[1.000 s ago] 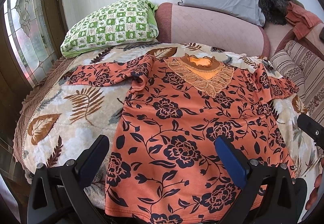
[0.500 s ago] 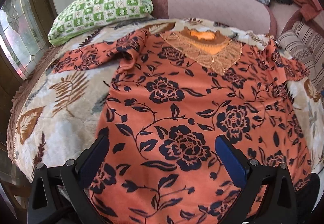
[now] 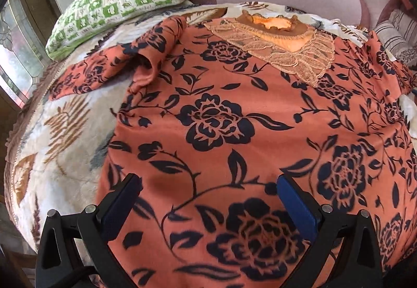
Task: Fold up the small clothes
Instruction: 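Grasp the blouse sleeve and side with the right tool and fold it inward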
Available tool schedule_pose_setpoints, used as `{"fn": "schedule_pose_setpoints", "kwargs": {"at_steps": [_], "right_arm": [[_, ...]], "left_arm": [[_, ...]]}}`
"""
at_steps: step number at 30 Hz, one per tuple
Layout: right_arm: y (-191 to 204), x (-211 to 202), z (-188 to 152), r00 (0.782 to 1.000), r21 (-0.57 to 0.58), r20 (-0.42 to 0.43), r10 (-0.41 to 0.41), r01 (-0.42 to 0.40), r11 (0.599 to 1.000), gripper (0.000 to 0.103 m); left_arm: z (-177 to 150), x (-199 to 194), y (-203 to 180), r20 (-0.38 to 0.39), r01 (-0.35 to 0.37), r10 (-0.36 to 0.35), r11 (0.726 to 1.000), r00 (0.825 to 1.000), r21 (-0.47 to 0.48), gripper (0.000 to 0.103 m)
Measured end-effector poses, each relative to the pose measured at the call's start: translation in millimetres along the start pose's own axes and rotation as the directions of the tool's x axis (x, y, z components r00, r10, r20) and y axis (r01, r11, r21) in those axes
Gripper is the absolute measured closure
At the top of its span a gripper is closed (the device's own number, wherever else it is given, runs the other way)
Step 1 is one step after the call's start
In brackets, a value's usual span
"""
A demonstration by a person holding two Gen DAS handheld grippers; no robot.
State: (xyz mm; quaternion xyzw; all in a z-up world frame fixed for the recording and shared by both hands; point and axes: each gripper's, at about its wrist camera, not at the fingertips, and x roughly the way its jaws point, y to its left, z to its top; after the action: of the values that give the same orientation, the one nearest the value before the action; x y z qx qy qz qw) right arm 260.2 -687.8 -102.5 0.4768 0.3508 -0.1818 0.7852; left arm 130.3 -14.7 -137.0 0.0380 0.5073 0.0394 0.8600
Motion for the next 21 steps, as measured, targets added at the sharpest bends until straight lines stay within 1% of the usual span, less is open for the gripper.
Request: {"fn": "schedule_pose_setpoints", "kwargs": {"at_steps": [1,3,4,5,6,7,8,9,11,13,15,16,17,18,19,20,21], "right_arm": [[0,9,4,0.999,-0.003,-0.003,-0.041,0.041,0.999,0.041],[-5,22,10,0.998,0.005,-0.005,-0.070,0.070,0.998,0.043],[-5,20,17,0.996,0.000,0.008,-0.084,0.084,0.996,0.050],[-3,20,16,0.995,-0.009,0.010,-0.097,0.097,0.995,0.063],[1,21,19,0.994,-0.043,0.005,-0.107,0.107,0.993,0.075],[6,18,17,0.995,-0.071,0.002,-0.098,0.098,0.993,0.093],[12,11,12,0.996,-0.092,0.015,-0.091,0.092,0.992,0.093],[23,-1,10,0.997,-0.130,0.045,-0.063,0.068,0.989,0.094],[49,-25,1,0.997,-0.197,0.075,-0.007,0.021,0.980,0.094],[81,-50,-13,0.994,-0.288,0.102,0.046,-0.015,0.957,0.094],[119,-76,-34,0.988,-0.375,0.103,0.115,-0.068,0.924,0.094],[142,-92,-49,0.982,-0.431,0.109,0.153,-0.092,0.898,0.094],[165,-108,-69,0.975,-0.481,0.107,0.196,-0.121,0.868,0.094],[194,-125,-95,0.967,-0.545,0.098,0.234,-0.144,0.826,0.094],[216,-137,-121,0.962,-0.600,0.095,0.257,-0.151,0.786,0.094],[232,-144,-143,0.959,-0.640,0.096,0.267,-0.146,0.755,0.094],[254,-151,-178,0.955,-0.697,0.085,0.283,-0.146,0.702,0.094]], "left_arm": [[-1,6,2,-0.009,0.000,0.000,1.000,1.000,-0.005,0.000],[-3,13,5,-0.013,0.019,-0.019,1.000,1.000,-0.022,0.000],[-4,16,9,-0.009,0.043,-0.043,0.998,0.999,-0.042,0.000],[-6,16,10,-0.002,0.054,-0.054,0.997,0.999,-0.055,0.000],[-7,16,12,0.007,0.062,-0.062,0.996,0.998,-0.059,0.000],[-7,17,11,0.013,0.064,-0.064,0.997,0.998,-0.051,0.000],[-9,18,11,0.021,0.066,-0.065,0.997,0.998,-0.042,0.000],[-10,18,11,0.031,0.070,-0.069,0.997,0.997,-0.040,0.000],[-11,18,13,0.041,0.083,-0.081,0.995,0.996,-0.050,0.000],[-12,17,13,0.050,0.089,-0.087,0.995,0.995,-0.043,0.000],[-11,15,15,0.022,0.106,-0.106,0.994,0.994,-0.014,0.000],[-9,12,18,0.022,0.115,-0.115,0.993,0.993,-0.016,0.000],[-10,4,24,0.050,0.121,-0.119,0.992,0.992,-0.040,0.000],[-11,-7,32,0.092,0.127,-0.121,0.989,0.988,-0.070,0.000],[-12,-16,39,0.124,0.137,-0.125,0.987,0.984,-0.089,0.000],[-14,-27,50,0.157,0.146,-0.128,0.983,0.979,-0.110,0.000],[-17,-34,57,0.174,0.147,-0.125,0.982,0.977,-0.121,0.000]]}}
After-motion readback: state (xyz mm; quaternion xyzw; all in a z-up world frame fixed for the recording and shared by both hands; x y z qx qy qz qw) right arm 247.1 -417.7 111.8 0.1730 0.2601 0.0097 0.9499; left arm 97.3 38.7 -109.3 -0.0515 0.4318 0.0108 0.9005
